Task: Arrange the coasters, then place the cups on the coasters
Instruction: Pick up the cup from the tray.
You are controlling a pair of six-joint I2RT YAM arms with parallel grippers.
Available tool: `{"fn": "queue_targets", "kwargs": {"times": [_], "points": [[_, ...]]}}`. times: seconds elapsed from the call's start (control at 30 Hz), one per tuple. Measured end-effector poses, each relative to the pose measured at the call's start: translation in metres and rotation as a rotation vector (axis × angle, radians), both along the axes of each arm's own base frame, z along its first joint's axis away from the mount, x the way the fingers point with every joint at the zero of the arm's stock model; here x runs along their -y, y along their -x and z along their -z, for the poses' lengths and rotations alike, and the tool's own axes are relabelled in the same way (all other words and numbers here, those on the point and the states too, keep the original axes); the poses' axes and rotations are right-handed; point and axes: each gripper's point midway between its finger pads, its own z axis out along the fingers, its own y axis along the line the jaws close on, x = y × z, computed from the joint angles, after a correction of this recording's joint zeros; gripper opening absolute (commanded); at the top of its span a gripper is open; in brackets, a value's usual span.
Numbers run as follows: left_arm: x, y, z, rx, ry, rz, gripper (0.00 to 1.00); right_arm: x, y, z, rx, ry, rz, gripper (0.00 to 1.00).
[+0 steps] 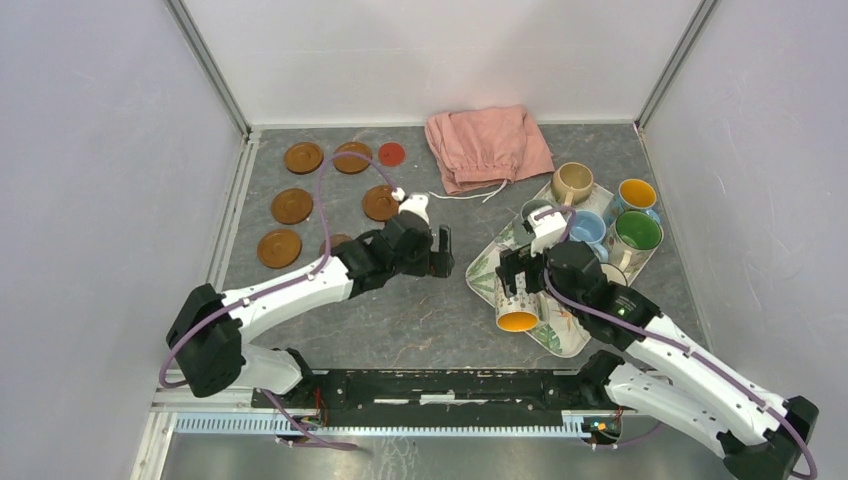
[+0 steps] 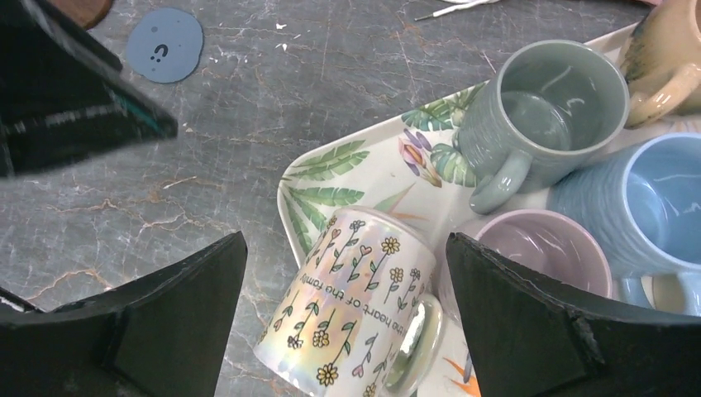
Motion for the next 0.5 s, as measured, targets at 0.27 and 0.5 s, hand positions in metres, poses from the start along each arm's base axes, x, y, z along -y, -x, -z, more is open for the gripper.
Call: {"fn": "queue_targets", "kwargs": {"times": [0.27,0.5], "points": [[0.015,0.036,0.023,-0.061,0.067,0.086,1.00,0.016,0.008,0.009,-0.045,0.032,0.052,0.98],[0.016,0.044,0.019,-0.046,0.128,0.119,1.00,0.026,0.010,0.021,-0.094,0.013,0.149,0.98]]}}
